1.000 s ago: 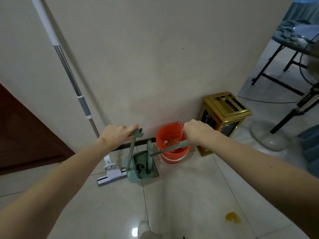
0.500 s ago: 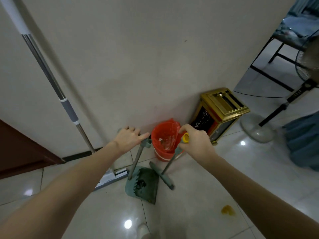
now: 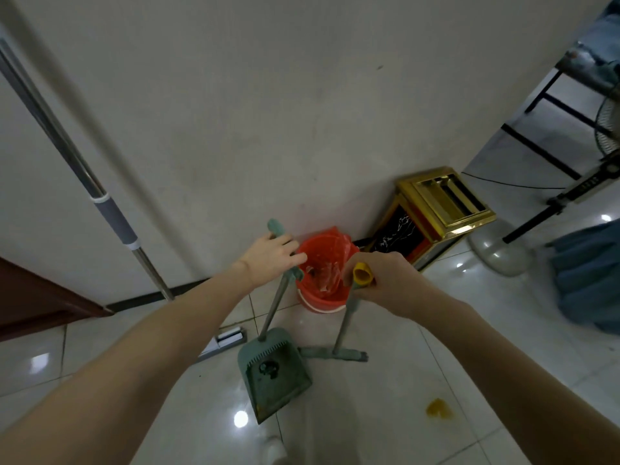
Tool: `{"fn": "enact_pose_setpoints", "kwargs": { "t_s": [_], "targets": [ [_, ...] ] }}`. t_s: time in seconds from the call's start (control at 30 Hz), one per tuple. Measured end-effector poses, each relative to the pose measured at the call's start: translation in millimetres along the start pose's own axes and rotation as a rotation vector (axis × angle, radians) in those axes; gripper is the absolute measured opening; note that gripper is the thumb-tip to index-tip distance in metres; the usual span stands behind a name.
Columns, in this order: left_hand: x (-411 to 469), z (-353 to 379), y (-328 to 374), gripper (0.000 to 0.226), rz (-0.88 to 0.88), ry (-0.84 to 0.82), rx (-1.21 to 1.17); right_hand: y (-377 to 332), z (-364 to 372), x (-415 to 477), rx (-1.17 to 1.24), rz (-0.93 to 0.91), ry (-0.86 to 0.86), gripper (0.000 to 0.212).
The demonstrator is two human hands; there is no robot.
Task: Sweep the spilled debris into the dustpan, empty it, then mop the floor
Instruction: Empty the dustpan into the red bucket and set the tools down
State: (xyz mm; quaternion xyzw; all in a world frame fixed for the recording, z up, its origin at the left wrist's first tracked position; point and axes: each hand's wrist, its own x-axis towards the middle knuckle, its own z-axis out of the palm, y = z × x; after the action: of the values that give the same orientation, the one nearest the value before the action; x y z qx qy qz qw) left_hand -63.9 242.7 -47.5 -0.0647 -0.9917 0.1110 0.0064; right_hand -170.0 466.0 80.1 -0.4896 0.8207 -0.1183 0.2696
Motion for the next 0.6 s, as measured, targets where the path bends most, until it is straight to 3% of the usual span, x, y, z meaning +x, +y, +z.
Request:
{"fn": "enact_pose_setpoints", "kwargs": {
  "t_s": [0.33, 0.6],
  "targets": [
    [18.0, -9.3, 7.0, 0.042, 0.116, 0.046, -0.038, 22.2, -49.1, -8.6, -0.066, -0.036, -0.07, 0.024],
    [78.9, -37.2, 52.4, 0.044, 0.19, 0.023, -0.032, 71.7, -66.4, -39.5, -0.013, -0.024, -0.086, 0.021]
  ]
}}
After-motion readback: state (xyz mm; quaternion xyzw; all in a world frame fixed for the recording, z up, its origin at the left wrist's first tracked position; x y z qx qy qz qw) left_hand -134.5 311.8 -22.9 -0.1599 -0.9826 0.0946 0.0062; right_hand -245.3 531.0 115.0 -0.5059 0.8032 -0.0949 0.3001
